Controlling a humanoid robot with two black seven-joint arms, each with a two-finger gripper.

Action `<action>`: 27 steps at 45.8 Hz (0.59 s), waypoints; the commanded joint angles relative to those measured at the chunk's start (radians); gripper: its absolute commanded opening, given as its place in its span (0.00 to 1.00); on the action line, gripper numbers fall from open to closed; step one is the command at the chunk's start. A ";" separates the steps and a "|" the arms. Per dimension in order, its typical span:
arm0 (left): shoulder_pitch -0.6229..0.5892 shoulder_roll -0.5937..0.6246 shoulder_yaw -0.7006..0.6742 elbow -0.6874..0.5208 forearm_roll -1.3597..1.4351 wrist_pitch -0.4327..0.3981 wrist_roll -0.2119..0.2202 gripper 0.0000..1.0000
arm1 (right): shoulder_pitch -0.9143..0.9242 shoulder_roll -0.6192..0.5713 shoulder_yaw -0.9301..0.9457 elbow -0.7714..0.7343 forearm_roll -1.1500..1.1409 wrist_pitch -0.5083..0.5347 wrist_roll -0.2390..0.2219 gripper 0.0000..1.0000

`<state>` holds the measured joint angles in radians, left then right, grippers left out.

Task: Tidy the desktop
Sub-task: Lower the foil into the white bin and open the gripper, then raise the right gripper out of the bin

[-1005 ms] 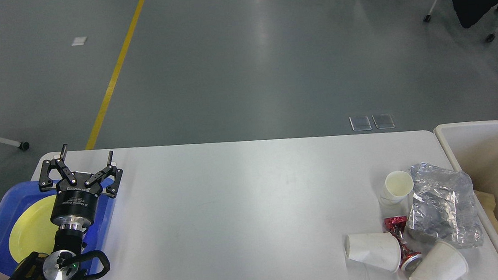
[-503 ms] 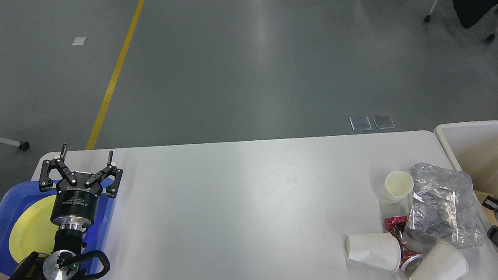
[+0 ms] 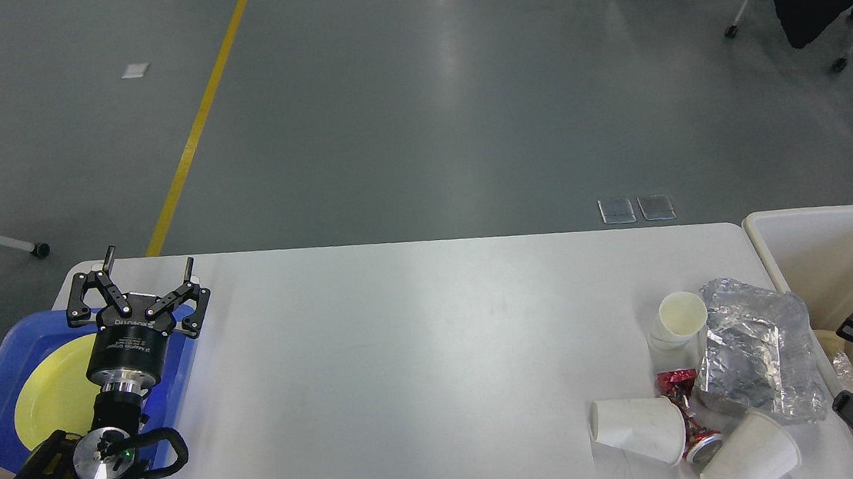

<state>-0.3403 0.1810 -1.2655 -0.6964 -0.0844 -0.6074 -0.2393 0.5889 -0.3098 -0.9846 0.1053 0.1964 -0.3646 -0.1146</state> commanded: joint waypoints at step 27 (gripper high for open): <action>0.000 0.000 0.000 0.000 0.000 0.000 0.000 0.96 | 0.691 -0.129 -0.126 0.442 -0.066 0.547 -0.004 1.00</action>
<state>-0.3403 0.1810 -1.2655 -0.6964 -0.0844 -0.6076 -0.2393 1.0973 -0.4333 -1.0397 0.4209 0.1725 0.0394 -0.1181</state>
